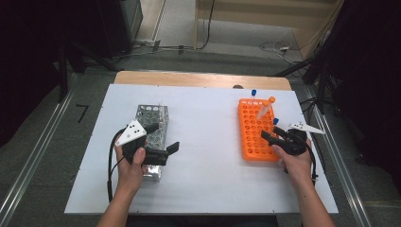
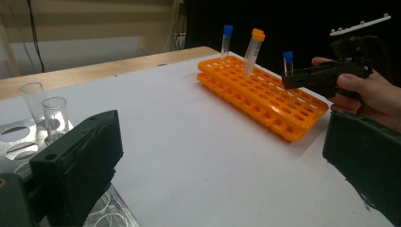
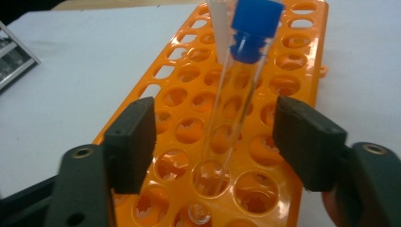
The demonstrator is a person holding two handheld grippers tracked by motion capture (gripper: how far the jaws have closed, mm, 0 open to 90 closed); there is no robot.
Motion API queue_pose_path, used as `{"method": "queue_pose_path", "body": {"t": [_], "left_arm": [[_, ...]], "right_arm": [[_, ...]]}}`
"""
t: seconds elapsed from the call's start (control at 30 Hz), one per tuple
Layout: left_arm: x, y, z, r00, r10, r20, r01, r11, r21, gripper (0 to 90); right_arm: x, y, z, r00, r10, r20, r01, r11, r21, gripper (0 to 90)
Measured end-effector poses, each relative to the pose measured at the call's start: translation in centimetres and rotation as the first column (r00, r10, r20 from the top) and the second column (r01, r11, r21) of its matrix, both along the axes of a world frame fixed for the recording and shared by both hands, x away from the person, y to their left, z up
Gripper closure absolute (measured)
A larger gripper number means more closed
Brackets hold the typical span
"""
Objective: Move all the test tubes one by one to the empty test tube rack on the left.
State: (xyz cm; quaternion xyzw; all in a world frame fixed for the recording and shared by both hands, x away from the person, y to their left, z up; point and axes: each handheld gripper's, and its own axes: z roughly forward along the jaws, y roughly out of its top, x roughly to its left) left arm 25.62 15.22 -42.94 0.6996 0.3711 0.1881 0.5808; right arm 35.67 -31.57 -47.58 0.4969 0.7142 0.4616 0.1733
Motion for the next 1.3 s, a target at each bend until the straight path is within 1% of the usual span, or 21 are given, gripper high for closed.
{"method": "queue_pose_path", "body": {"t": [0.07, 0.1, 0.23, 0.33, 0.4, 0.47, 0.57, 0.77, 0.9, 0.93, 1.0, 1.1, 1.2, 1.3], "left_arm": [[0.0, 0.0, 0.0, 1.0, -0.003, 0.001, 0.003, 1.0, -0.001, 0.0], [0.0, 0.0, 0.0, 1.0, -0.002, 0.001, 0.002, 1.0, 0.002, 0.0], [0.1, -0.1, -0.1, 1.0, 0.001, -0.003, -0.001, 1.0, -0.001, 0.0], [0.0, -0.1, -0.2, 1.0, 0.0, -0.007, 0.0, 1.0, 0.001, 0.0], [0.0, -0.1, -0.2, 1.0, -0.003, -0.007, 0.003, 1.0, 0.002, 0.0], [0.0, -0.2, -0.1, 1.0, -0.005, -0.005, 0.005, 1.0, 0.002, 0.0], [-0.2, -0.2, -0.1, 1.0, -0.007, -0.002, 0.007, 1.0, 0.003, 0.0], [-0.3, -0.3, 0.1, 0.9999, -0.011, 0.004, 0.011, 0.9999, -0.001, 0.0], [-0.3, -0.5, 0.2, 0.9998, -0.018, 0.005, 0.018, 0.9998, -0.001, 0.0], [-0.3, -0.6, 0.2, 0.9998, -0.019, 0.004, 0.019, 0.9998, -0.001, 0.0], [-0.3, -0.7, 0.3, 0.9995, -0.029, 0.007, 0.029, 0.9996, 0.001, 0.0], [-0.3, -1.0, 0.4, 0.9991, -0.04, 0.009, 0.04, 0.9992, -0.001, 0.0], [-0.3, -1.4, 0.5, 0.9983, -0.057, 0.01, 0.057, 0.9984, 0.003, 0.0], [-0.2, -1.8, 0.6, 0.9971, -0.076, 0.008, 0.076, 0.9971, -0.005, 0.0]], "right_arm": [[0.1, -0.1, 0.0, 1.0, -0.007, -0.001, 0.007, 1.0, 0.01, 39.3], [0.1, -0.1, -0.1, 0.9999, -0.012, 0.007, 0.012, 1.0, 0.014, 41.8], [0.2, 0.3, -0.3, 0.9996, 0.001, 0.028, -0.001, 1.0, -0.002, 51.9], [0.1, 0.5, -0.4, 0.999, 0.004, 0.044, -0.003, 1.0, -0.017, 64.1], [0.0, 0.5, -0.6, 0.9989, 0.0, 0.047, 0.001, 1.0, -0.028, 71.4], [-0.1, 0.6, -0.6, 0.9988, 0.002, 0.049, 0.0, 0.999, -0.034, 74.5], [-0.3, 0.7, -0.4, 0.997, 0.012, 0.076, -0.008, 0.999, -0.046, 74.9], [-0.8, 0.8, 0.4, 0.9908, 0.003, 0.136, 0.002, 0.999, -0.039, 75.0], [-1.2, 0.9, 1.3, 0.9842, 0.003, 0.177, 0.002, 1.0, -0.03, 75.0], [-1.3, 0.9, 1.5, 0.9833, 0.016, 0.181, -0.013, 1.0, -0.018, 75.0], [-1.6, 1.2, 2.0, 0.9797, 0.031, 0.198, -0.027, 0.999, -0.023, 75.0], [-2.2, 2.1, 2.5, 0.9759, 0.06, 0.21, -0.057, 0.998, -0.023, 75.0], [-2.6, 3.0, 2.8, 0.9728, 0.088, 0.214, -0.086, 0.996, -0.021, 75.0], [-3.1, 3.8, 2.9, 0.9688, 0.118, 0.218, -0.117, 0.993, -0.017, 75.0]]}}
